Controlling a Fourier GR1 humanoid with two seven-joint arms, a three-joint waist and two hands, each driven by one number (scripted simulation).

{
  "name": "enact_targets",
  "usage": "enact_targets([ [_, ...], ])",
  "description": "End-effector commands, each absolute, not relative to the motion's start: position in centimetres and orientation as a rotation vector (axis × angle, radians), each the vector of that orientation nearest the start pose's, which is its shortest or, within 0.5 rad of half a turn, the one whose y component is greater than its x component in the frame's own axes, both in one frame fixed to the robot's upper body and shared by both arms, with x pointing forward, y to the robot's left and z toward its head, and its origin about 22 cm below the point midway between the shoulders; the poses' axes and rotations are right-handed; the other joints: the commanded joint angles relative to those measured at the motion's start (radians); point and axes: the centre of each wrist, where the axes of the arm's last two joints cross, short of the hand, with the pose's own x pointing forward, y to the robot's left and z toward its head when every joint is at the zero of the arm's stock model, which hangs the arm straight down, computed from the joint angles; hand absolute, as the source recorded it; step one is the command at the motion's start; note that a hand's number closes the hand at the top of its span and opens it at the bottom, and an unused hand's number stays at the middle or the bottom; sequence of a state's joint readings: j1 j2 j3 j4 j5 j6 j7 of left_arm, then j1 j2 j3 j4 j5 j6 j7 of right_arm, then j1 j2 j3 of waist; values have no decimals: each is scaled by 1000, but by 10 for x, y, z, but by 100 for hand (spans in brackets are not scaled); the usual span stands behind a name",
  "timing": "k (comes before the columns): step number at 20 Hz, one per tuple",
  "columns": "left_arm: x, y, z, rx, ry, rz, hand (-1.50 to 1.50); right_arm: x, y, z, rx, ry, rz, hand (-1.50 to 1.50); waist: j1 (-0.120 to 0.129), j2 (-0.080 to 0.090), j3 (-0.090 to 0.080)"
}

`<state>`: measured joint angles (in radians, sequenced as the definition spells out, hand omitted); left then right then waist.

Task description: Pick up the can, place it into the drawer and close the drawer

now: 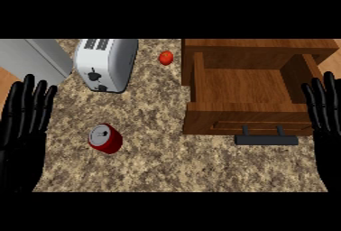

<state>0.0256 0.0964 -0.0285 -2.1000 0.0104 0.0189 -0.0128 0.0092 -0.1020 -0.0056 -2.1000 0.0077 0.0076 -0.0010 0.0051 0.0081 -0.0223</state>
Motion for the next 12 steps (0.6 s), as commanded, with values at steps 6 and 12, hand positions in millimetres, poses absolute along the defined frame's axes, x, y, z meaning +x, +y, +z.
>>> enact_targets([
  [6, 163, 233, 110, 402, -2027, 147, -150, 206, -244, 132, -47, -2102, 31, -150, 9, -11, 23],
  [12, 148, 214, 105, 453, -1652, 424, -150, 207, -250, 107, -152, -1806, -83, -150, 2, -9, 24],
])
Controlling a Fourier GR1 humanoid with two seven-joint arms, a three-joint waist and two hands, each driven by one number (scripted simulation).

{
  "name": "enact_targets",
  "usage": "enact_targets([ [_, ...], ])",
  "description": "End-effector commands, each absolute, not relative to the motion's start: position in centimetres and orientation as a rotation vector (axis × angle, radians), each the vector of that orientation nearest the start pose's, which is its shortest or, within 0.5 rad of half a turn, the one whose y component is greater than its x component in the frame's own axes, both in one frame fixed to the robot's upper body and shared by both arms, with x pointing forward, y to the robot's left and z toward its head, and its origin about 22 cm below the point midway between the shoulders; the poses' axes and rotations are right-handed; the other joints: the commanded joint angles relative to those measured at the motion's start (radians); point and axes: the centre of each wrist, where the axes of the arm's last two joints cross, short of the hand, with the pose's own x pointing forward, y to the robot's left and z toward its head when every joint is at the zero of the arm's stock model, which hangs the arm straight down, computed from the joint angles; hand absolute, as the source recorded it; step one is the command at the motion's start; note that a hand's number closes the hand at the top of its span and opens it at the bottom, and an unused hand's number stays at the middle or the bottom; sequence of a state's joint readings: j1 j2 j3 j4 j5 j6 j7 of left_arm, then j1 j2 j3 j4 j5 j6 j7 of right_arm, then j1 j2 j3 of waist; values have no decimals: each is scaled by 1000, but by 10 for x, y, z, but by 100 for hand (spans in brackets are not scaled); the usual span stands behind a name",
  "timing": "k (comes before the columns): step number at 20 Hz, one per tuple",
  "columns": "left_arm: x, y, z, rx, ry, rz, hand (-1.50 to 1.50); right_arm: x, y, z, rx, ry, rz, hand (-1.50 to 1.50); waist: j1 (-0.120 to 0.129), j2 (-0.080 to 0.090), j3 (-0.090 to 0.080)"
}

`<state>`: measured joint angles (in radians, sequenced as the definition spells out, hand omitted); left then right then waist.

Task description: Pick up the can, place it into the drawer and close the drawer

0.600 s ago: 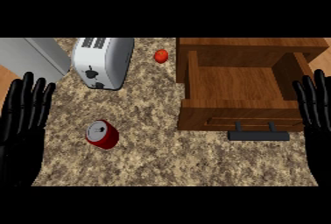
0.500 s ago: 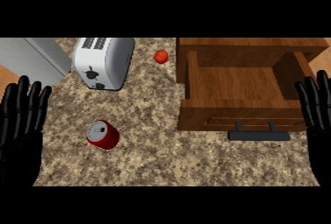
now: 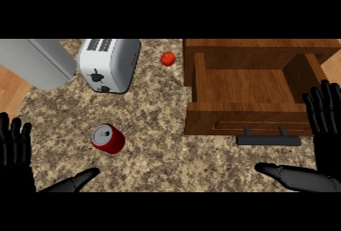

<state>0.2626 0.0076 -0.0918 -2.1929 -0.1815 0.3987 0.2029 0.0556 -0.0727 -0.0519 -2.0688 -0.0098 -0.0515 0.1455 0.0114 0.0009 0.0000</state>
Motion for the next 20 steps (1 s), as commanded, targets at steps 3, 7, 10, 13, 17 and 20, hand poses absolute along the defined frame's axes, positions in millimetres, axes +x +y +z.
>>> enact_targets([
  [3, 149, 210, 113, 474, -1632, 422, -150, 202, -255, 113, -150, -1802, -99, -150, -11, -2, 1],
  [7, 134, 218, 125, 460, -1640, 422, -150, 198, -262, 110, -165, -1801, -72, -150, -9, -2, 0],
  [10, 166, 216, 122, 479, -1640, 414, -150, 199, -273, 99, -163, -1802, -70, -150, -13, -1, 0],
  [13, 150, 187, 110, 455, -1614, 415, -150, 201, -263, 97, -163, -1815, -91, -150, -10, -2, 0],
  [17, 176, 189, 80, 470, -1587, 418, -150, 180, -276, 110, -170, -1827, -63, -150, -15, -2, 0],
  [20, 182, 187, 63, 492, -1565, 422, -150, 181, -269, 103, -149, -1836, -85, -150, -16, -1, -1],
])
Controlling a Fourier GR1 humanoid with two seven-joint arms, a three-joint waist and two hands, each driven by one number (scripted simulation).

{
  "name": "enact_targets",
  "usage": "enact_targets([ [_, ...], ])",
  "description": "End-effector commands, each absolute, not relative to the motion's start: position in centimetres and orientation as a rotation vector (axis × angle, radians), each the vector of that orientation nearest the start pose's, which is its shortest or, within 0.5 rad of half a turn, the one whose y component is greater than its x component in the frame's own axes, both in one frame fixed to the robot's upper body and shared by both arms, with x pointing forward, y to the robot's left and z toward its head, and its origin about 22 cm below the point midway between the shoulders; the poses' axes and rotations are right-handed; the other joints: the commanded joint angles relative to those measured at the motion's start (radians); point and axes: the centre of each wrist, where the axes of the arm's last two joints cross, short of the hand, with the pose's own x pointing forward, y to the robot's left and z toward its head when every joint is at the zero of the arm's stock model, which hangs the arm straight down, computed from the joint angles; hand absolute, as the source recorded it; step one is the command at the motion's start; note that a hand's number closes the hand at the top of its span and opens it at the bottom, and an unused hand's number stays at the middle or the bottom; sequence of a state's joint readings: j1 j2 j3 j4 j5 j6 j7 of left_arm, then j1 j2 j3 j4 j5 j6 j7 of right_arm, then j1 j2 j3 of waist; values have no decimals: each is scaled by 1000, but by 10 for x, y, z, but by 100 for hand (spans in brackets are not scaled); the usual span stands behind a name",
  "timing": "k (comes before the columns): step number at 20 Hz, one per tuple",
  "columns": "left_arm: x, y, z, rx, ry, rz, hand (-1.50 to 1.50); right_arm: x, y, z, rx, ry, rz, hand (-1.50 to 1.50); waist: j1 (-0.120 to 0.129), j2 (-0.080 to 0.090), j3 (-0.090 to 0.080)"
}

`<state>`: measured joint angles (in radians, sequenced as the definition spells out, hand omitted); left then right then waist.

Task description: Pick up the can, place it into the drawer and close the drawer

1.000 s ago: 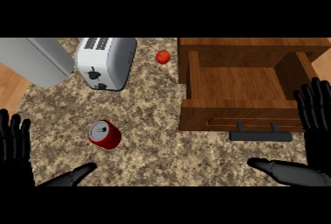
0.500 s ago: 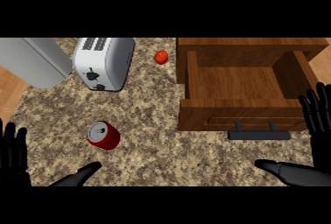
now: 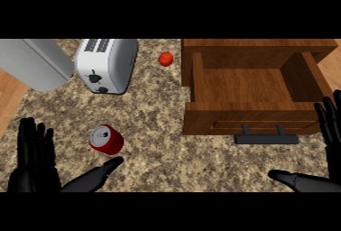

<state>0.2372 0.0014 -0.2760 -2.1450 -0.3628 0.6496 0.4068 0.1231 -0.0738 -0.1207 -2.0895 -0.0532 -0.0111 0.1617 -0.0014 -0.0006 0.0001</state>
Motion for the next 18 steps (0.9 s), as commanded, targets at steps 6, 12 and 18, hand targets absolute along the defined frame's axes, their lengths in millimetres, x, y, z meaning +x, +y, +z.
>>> enact_targets([
  [6, 173, 175, 48, 475, -1507, 421, -150, 165, -296, 104, -188, -1812, -57, -150, -1, -1, 0],
  [12, 181, 181, -5, 530, -1477, 417, -150, 168, -291, 101, -183, -1845, -69, -150, -1, 0, 0],
  [18, 188, 194, -40, 532, -1450, 464, -150, 167, -290, 115, -193, -1837, -71, -150, 0, 0, -1],
])
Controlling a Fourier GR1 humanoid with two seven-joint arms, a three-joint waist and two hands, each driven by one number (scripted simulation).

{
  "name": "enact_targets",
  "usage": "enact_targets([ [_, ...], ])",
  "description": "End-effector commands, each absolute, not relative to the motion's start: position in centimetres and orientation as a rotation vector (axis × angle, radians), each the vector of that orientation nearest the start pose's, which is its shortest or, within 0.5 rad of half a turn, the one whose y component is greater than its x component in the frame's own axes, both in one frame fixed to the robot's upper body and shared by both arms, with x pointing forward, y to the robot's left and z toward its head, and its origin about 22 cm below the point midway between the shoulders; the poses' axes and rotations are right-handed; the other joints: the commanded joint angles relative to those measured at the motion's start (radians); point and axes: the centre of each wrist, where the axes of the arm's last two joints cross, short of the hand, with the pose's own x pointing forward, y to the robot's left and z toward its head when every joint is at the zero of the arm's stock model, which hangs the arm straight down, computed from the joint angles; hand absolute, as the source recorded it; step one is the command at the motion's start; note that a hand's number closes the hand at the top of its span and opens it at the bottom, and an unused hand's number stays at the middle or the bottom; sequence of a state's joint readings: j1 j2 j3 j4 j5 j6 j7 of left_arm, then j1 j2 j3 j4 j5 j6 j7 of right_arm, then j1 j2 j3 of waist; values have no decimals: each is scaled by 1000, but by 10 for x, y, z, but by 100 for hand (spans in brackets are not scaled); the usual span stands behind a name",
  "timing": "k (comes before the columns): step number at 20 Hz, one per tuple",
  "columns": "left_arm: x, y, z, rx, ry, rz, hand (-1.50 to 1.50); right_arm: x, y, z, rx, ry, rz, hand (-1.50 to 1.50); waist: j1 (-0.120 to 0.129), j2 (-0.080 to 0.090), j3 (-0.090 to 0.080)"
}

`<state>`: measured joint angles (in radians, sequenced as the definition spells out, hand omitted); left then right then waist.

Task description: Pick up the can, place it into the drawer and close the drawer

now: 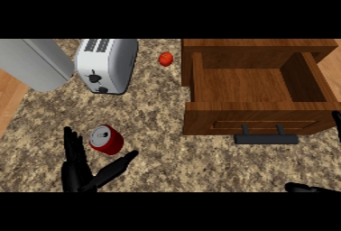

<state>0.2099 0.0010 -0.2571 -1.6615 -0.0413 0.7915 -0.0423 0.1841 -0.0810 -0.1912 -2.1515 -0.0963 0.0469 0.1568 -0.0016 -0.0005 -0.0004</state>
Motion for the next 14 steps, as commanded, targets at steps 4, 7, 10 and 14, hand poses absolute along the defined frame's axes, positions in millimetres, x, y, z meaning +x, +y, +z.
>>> enact_targets([
  [4, 195, 178, -51, 561, -1433, 460, -150, 161, -289, 126, -188, -1822, -66, -150, -2, 0, 0],
  [7, 189, 206, -74, 540, -1426, 481, -150, 149, -288, 116, -197, -1832, -74, -150, -3, 0, 0],
  [10, 186, 206, -77, 538, -1406, 499, -150, 170, -319, 109, -205, -1840, -97, -150, 1, 0, 0],
  [14, 188, 209, -101, 544, -1411, 497, -150, 155, -296, 138, -211, -1838, -87, -150, -1, 0, 0],
])
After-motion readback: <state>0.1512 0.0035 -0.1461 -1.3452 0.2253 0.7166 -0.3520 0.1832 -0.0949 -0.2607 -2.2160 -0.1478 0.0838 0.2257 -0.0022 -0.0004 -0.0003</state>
